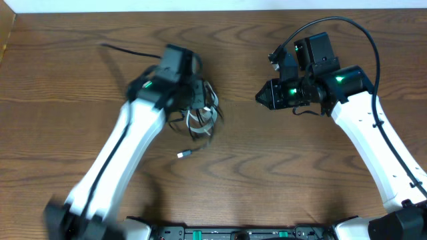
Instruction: Untangle cables
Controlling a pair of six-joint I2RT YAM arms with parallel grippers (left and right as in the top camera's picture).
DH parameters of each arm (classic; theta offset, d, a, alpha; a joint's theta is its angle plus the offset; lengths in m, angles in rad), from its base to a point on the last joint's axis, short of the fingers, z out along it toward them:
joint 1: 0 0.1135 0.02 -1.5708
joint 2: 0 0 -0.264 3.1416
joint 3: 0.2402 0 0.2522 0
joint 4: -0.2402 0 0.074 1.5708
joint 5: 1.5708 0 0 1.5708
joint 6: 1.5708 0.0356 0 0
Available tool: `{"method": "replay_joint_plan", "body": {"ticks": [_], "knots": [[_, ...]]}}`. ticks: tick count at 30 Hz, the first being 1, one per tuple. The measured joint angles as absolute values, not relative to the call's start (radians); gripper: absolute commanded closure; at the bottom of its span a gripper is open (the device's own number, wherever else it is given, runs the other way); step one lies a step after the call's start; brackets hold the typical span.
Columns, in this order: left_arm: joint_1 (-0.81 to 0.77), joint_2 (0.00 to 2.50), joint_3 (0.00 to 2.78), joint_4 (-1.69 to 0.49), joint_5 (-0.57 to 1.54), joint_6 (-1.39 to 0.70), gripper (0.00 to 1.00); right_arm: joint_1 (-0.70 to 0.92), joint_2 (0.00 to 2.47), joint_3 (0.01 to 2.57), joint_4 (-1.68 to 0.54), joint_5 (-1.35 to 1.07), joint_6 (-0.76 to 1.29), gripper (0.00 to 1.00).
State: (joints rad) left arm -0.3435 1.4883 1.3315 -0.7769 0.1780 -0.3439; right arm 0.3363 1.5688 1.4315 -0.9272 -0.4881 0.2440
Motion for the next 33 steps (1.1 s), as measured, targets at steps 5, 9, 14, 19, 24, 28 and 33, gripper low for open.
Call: {"method": "replay_joint_plan", "body": {"ticks": [5,9,14,19,24,28,33], "knots": [[-0.344,1.299,1.334,-0.753,0.244,-0.366,0.93,0.342,1.569,1.431,-0.915,-0.485,0.244,0.82],[-0.344,1.281,1.334,-0.707,0.314,-0.389,0.92,0.344,1.569,1.431,-0.871,-0.513,0.242,0.67],[-0.344,1.273,1.334,-0.649,0.392,-0.419,0.93,0.344,1.569,1.431,-0.842,-0.541,0.235,0.47],[-0.344,1.267,1.345,-0.6,0.465,-0.451,0.93,0.352,1.572,1.431,-0.834,-0.566,0.233,0.41],[-0.344,1.266,1.368,-0.496,0.545,-0.507,0.93,0.383,1.612,1.431,-0.826,-0.572,0.234,0.41],[-0.344,1.266,1.375,-0.438,0.582,-0.56,0.92,0.4,1.67,1.431,-0.828,-0.558,0.242,0.41],[-0.344,1.262,1.375,-0.346,0.601,-0.627,0.93,0.403,1.769,1.431,-0.807,-0.545,0.261,0.4]]}}
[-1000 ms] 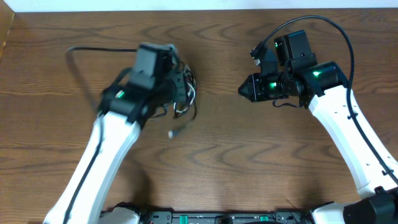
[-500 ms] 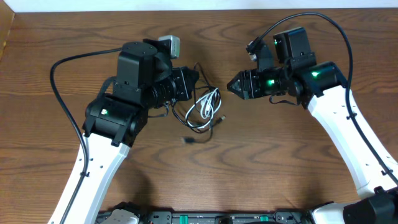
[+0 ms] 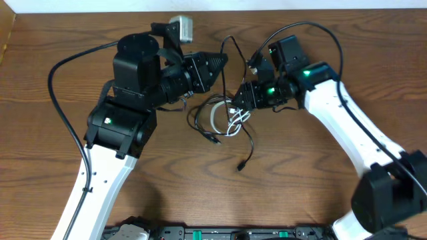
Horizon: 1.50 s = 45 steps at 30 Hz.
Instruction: Untangle cables
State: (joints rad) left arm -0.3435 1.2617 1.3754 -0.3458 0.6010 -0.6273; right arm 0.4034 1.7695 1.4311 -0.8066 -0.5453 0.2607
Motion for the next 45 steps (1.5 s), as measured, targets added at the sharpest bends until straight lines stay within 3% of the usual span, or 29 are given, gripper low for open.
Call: {"method": "replay_joint_plan", "body": {"ticks": [8,15,23,26,35,38,39,42,45], "knots": [[-0.316,1.163,1.378,-0.145,0.606,-0.704,0.93,0.403,1.924,1.431,-0.806,-0.498,0.347,0.45],[-0.112,1.069,1.379,-0.136,0.622,-0.76,0.93,0.384,1.983,1.431,-0.873,-0.37,0.375,0.44],[-0.02,1.061,1.38,-0.187,0.686,-0.789,0.93,0.263,1.983,1.431,-0.925,-0.329,0.366,0.48],[-0.014,1.061,1.38,-0.19,0.698,-0.789,0.93,0.222,1.983,1.431,-0.933,-0.371,0.32,0.42],[-0.014,1.066,1.38,-0.203,0.709,-0.789,0.92,0.251,1.983,1.431,-0.949,-0.658,0.225,0.39],[-0.014,1.072,1.38,-0.231,0.709,-0.79,0.93,0.313,1.983,1.424,-0.936,-0.674,0.23,0.48],[-0.014,1.074,1.38,-0.239,0.709,-0.789,0.92,0.337,1.983,1.412,-0.916,-0.679,0.236,0.6],[-0.014,1.078,1.38,-0.247,0.709,-0.789,0.92,0.378,1.983,1.382,-0.883,-0.675,0.27,0.69],[-0.014,1.079,1.38,-0.25,0.709,-0.789,0.93,0.408,1.983,1.361,-0.868,-0.635,0.309,0.85]]}}
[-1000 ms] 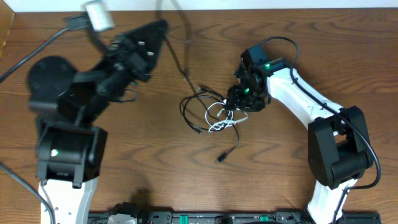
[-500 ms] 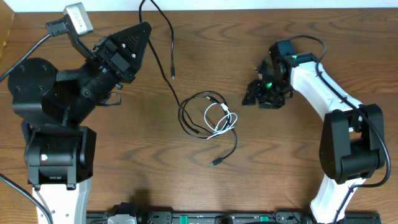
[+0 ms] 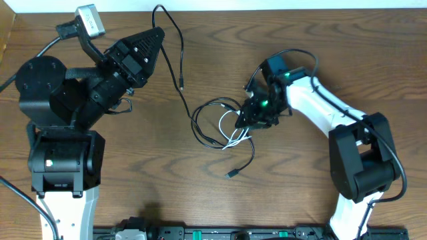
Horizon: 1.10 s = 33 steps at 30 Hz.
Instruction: Untangle cables
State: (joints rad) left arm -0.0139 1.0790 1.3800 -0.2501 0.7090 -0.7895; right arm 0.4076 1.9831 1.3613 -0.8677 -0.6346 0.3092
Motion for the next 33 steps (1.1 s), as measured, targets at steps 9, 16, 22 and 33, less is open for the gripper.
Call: {"method": "replay_joint_plan", "body": {"ticks": [9,16,22,33], "knots": [[-0.014,1.079,1.38,-0.252,0.713,-0.79,0.93,0.42,1.982,1.347,-0.878,-0.567,0.349,0.99],[-0.013,1.079,1.38,-0.262,0.713,-0.79,0.93,0.297,1.851,1.402,-0.971,-0.562,0.318,0.99],[0.037,1.079,1.38,-0.291,0.721,-0.79,0.93,0.102,1.523,1.533,-1.07,-0.559,0.297,0.99],[0.138,1.079,1.381,-0.387,0.719,-0.749,0.92,-0.237,1.246,1.552,-1.148,-0.393,0.303,0.99]]}}
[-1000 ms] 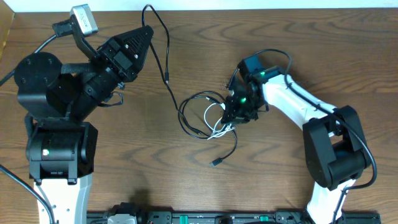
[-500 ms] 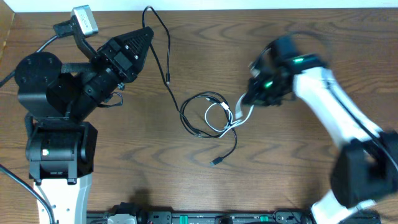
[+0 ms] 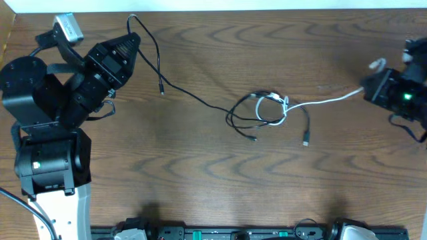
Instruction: Untangle cables
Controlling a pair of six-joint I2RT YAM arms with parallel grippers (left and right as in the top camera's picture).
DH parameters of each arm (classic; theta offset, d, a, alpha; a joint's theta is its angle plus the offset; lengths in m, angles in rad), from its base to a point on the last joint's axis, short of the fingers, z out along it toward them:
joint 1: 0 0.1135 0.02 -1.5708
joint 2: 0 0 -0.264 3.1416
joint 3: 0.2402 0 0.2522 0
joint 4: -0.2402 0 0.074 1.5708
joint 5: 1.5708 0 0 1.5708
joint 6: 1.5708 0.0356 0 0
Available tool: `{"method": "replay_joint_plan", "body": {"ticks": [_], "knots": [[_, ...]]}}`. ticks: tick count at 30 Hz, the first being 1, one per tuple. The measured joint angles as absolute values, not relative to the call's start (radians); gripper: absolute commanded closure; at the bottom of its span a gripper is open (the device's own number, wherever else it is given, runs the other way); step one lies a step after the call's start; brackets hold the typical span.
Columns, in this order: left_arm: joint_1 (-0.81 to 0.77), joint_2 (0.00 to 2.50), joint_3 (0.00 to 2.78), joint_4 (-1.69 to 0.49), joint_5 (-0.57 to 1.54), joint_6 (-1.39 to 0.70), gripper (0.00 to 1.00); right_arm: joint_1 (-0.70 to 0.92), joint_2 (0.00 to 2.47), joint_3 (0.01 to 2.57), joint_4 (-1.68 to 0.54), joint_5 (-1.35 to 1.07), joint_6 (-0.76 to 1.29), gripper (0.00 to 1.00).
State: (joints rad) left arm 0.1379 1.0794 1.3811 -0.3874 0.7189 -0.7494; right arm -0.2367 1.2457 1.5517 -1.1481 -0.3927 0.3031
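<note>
A tangle (image 3: 262, 111) of black and white cables lies at mid-table. My left gripper (image 3: 135, 40) is raised at the upper left, shut on a black cable (image 3: 193, 97). That cable loops over the fingertips, drops to a loose plug (image 3: 161, 87) and runs right into the tangle. At the far right, my right gripper (image 3: 365, 91) is shut on the white cable (image 3: 323, 102), which stretches nearly straight out of the tangle. Its white plug (image 3: 377, 65) sticks out beyond the gripper. Two black plug ends (image 3: 306, 142) hang loose below the tangle.
The brown wooden table (image 3: 200, 180) ends at a white wall (image 3: 213, 5) along the top. A black equipment rail (image 3: 227, 233) runs along the bottom edge. The left arm's bulky body (image 3: 47, 133) stands over the table's left side.
My right gripper has gone from the tangle to the far right edge with the white cable drawn out straight. The tangle sits further right and looser. The left gripper has shifted slightly left.
First my left gripper was down on the tangle, with the right one apart from it. Then the left held a black cable raised while the right reached the tangle. Then the left was far upper left. Now both cables stretch out from a smaller knot.
</note>
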Motion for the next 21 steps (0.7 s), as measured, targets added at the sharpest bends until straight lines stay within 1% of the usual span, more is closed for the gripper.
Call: {"method": "replay_joint_plan", "body": {"ticks": [2,7,13,17,21], "knots": [[0.152,1.079,1.382,-0.427,0.703,-0.714,0.93,-0.294,1.245,1.552,-1.155,-0.368,0.303,0.99],[0.179,1.081,1.383,-0.573,0.621,-0.61,0.92,-0.369,1.245,1.551,-1.155,-0.343,0.303,0.99],[0.236,1.153,1.386,-0.728,0.453,-0.423,0.93,-0.435,1.267,1.551,-1.155,-0.338,0.295,0.99],[0.291,1.265,1.386,-0.76,0.402,-0.33,0.93,-0.495,1.353,1.551,-1.155,-0.337,0.265,0.99],[0.303,1.346,1.386,-0.78,0.382,-0.275,0.92,-0.519,1.475,1.551,-1.169,-0.378,0.207,0.99]]}}
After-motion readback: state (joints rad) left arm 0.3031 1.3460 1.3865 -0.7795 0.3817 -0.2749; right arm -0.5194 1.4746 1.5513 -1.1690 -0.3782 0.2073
